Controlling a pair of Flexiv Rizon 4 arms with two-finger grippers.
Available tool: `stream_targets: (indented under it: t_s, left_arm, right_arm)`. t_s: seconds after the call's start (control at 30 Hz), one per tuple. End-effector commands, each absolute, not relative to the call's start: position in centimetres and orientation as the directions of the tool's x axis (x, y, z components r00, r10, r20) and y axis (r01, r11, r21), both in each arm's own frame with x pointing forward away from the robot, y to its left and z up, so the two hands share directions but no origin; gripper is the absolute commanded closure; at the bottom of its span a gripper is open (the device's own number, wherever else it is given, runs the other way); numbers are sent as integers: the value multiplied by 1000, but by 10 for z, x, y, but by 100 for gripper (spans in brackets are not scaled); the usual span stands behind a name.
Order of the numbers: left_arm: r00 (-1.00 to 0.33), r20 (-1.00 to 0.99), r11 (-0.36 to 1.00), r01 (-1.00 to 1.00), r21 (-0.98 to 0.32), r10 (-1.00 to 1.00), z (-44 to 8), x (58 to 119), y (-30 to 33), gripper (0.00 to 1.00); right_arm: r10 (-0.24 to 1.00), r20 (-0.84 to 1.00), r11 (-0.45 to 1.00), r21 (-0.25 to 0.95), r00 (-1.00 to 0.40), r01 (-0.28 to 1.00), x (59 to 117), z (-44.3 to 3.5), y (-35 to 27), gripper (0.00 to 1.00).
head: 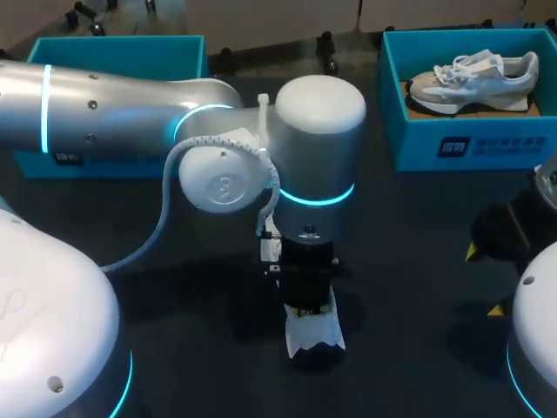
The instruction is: Take the shoe out of the shoebox, open the shoe tongue, remove and reinsert the insole, then place the shoe into the shoebox
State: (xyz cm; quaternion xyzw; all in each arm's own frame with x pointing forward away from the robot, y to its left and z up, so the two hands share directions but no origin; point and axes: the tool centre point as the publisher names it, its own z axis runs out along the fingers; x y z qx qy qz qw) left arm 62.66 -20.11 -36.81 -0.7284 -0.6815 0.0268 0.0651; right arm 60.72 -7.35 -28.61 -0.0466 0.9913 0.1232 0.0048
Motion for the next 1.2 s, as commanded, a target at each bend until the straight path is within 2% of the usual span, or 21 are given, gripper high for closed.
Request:
stream_targets:
  t_s: [0.03,0.47,0.9,1.2]
  left_arm:
    - [63,96,-50,990,-133,993,-385,627,-209,100]
    - [8,103,7,990,-143,995,-418,634,-202,100]
    - [28,11,-27,991,-129,1000,-369,629,-212,100]
    - [15,103,0,989,-146,995,-407,631,-206,100]
  right_arm:
    - [-90,-25,966,243,-996,-94,605,-286,-74,0]
    - [-90,-25,966,243,-996,-94,605,-286,-74,0]
    - [-90,-25,966,243,-996,-94,605,-286,-74,0]
    - [-90,-25,966,243,-996,-94,605,-286,-74,0]
